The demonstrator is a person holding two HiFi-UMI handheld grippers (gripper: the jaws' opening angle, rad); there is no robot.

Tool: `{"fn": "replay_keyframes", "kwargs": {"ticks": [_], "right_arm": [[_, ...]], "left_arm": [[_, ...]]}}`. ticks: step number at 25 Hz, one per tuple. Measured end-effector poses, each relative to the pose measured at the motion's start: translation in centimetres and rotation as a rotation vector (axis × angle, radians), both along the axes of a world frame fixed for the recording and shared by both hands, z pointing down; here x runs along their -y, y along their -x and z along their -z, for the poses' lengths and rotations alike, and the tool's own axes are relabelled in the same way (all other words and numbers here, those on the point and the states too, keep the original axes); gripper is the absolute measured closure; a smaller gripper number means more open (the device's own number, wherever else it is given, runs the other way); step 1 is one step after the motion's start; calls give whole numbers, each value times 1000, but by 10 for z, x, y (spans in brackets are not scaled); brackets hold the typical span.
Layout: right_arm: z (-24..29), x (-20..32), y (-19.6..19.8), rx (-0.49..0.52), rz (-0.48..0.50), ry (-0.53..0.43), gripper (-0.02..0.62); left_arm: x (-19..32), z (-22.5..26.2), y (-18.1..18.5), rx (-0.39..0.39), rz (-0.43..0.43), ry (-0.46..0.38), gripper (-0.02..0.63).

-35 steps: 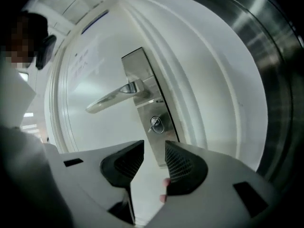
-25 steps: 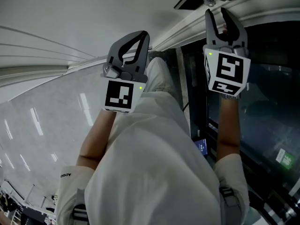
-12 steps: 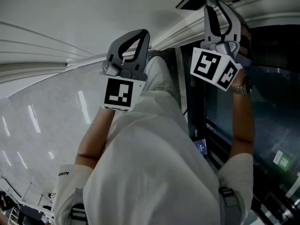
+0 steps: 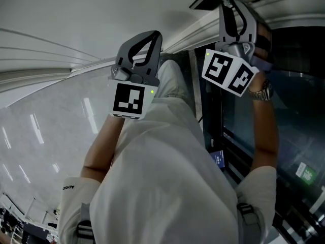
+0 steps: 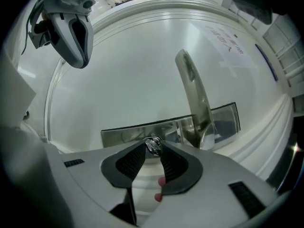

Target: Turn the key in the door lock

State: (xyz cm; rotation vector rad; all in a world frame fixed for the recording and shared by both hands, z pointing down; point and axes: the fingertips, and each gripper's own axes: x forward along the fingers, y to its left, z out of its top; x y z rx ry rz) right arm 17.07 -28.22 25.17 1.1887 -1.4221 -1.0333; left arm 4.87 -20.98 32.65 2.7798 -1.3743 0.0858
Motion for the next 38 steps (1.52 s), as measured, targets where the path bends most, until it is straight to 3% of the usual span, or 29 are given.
{"fn": "replay_keyframes", "kwargs": {"ticks": [8,16,32,38], "right_arm": [[0,2,1,-84,-23,-34,508],[1,4,0,95,-88,-43,508],[7,3,-2,403,-98,14,515],[9,2,-3,451,-112,27,514]], "left_arm": [[0,3,-9,14,-30,-17,598],[2,0,-10,-4,-23,2,598],[0,2,-6,3,-12,-7,598],[-1,3,-2,2,-5,-6,598]]}}
